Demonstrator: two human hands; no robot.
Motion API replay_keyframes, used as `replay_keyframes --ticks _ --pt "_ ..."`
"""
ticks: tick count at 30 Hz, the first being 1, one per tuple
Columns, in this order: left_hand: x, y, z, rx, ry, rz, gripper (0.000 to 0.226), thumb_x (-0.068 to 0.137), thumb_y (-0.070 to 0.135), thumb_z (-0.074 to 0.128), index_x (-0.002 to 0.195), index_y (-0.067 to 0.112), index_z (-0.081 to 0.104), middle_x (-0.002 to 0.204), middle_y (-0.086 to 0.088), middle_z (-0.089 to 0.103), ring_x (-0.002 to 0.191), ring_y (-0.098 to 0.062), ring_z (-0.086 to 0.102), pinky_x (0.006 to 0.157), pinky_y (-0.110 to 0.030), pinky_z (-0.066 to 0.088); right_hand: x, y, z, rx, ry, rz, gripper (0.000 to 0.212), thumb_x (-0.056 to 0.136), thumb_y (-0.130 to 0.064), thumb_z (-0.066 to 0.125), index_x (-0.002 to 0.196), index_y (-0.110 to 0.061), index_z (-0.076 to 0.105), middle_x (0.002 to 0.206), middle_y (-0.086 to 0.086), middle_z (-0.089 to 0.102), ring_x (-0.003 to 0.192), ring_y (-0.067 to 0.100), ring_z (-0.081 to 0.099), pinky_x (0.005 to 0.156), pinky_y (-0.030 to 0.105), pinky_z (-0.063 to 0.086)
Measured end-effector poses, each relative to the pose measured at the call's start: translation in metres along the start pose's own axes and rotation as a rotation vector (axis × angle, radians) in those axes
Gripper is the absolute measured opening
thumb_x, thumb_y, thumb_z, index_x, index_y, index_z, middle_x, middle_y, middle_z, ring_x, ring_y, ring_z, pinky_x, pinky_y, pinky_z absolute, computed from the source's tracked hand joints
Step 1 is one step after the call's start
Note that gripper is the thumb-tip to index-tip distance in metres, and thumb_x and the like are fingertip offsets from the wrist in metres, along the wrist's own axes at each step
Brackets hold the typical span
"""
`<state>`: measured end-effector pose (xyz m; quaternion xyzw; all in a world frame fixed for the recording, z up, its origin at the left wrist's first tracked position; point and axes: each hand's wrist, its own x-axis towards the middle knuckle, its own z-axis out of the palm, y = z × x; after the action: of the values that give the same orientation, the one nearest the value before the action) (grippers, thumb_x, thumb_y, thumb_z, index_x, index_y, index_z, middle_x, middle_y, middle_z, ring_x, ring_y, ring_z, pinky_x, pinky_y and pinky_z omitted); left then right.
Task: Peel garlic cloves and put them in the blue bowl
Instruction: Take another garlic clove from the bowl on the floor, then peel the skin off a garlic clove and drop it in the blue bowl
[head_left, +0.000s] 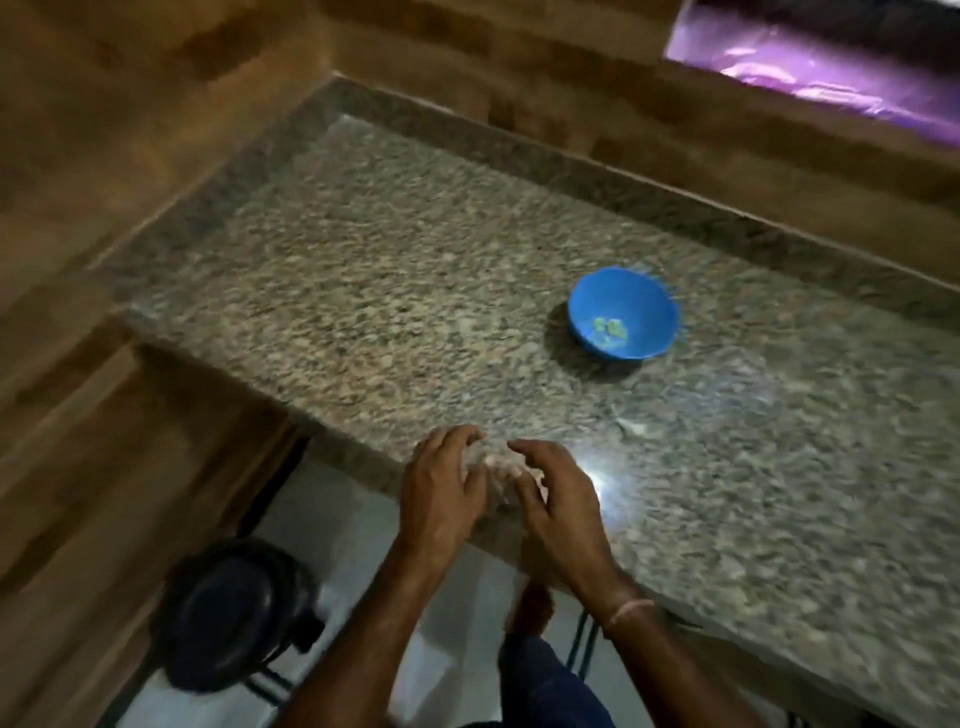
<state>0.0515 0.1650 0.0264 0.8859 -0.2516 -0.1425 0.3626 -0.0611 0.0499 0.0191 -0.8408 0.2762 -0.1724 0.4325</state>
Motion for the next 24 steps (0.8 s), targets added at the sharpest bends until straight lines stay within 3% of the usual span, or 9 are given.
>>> replay_keyframes --ticks 4,8,11,13,16,19,22,24 --pt "0.031 0.041 0.061 0.036 -0.133 0.066 0.037 0.093 0.021 0.071 0.130 0.020 0.065 0.127 -0.001 0.063 0.117 -0.021 0.061 0.095 -0.039 0.053 0.020 0.060 -0.060 -0.078 0.123 0.078 0.032 0.101 -0.014 0.063 0.132 -0.022 0.064 0.127 -0.007 0.061 0.117 0.018 0.060 0.093 0.041 0.055" --pt "0.056 0.068 0.101 0.088 -0.201 0.112 0.041 0.090 0.010 0.073 0.130 0.019 0.065 0.123 -0.003 0.062 0.115 -0.022 0.062 0.092 -0.040 0.054 0.038 0.104 -0.102 -0.282 0.241 0.150 0.040 0.097 -0.004 0.064 0.134 -0.019 0.063 0.128 0.005 0.059 0.118 0.027 0.052 0.095 0.036 0.047" --pt "0.073 0.074 0.121 0.178 -0.211 0.135 0.033 0.088 0.006 0.072 0.118 0.021 0.068 0.114 -0.002 0.063 0.106 -0.021 0.062 0.082 -0.030 0.049 0.056 0.127 -0.119 -0.372 0.228 0.205 0.036 0.097 -0.019 0.058 0.132 -0.018 0.067 0.129 0.011 0.061 0.115 0.034 0.054 0.091 0.044 0.051" --pt "0.079 0.075 0.126 0.199 -0.214 0.122 0.021 0.089 0.005 0.070 0.100 0.022 0.068 0.100 0.002 0.060 0.092 -0.017 0.058 0.068 -0.013 0.036 0.065 0.138 -0.122 -0.379 0.173 0.235 0.040 0.092 -0.026 0.053 0.128 -0.020 0.070 0.131 0.012 0.063 0.115 0.038 0.056 0.090 0.047 0.052" --pt "0.083 0.082 0.128 0.190 -0.229 0.149 0.022 0.090 -0.004 0.065 0.088 0.018 0.064 0.093 0.000 0.057 0.081 -0.007 0.046 0.067 -0.002 0.035 0.074 0.145 -0.123 -0.463 0.070 0.273 0.048 0.082 -0.014 0.074 0.128 -0.027 0.069 0.140 0.008 0.059 0.119 0.037 0.053 0.089 0.046 0.048" --pt "0.082 0.082 0.126 0.190 -0.206 0.162 0.028 0.091 -0.007 0.058 0.089 0.021 0.061 0.096 0.002 0.059 0.087 -0.012 0.056 0.061 -0.010 0.035 0.078 0.143 -0.122 -0.490 0.066 0.295 0.052 0.080 -0.013 0.081 0.128 -0.031 0.068 0.142 0.004 0.057 0.122 0.034 0.052 0.086 0.045 0.047" --pt "0.089 0.098 0.120 0.096 -0.121 0.171 0.028 0.096 0.001 0.060 0.089 0.028 0.057 0.093 0.013 0.058 0.083 -0.008 0.057 0.059 -0.029 0.047 0.077 0.142 -0.122 -0.492 0.079 0.302 0.055 0.081 -0.013 0.082 0.130 -0.033 0.066 0.144 0.000 0.055 0.126 0.030 0.048 0.086 0.045 0.044" --pt "0.106 0.120 0.112 0.080 -0.025 0.221 0.014 0.096 0.013 0.064 0.090 0.026 0.061 0.091 0.015 0.059 0.082 -0.005 0.051 0.059 -0.027 0.037 0.077 0.140 -0.121 -0.503 0.084 0.317 0.056 0.082 -0.014 0.082 0.131 -0.034 0.064 0.146 -0.002 0.053 0.128 0.027 0.044 0.086 0.044 0.042"
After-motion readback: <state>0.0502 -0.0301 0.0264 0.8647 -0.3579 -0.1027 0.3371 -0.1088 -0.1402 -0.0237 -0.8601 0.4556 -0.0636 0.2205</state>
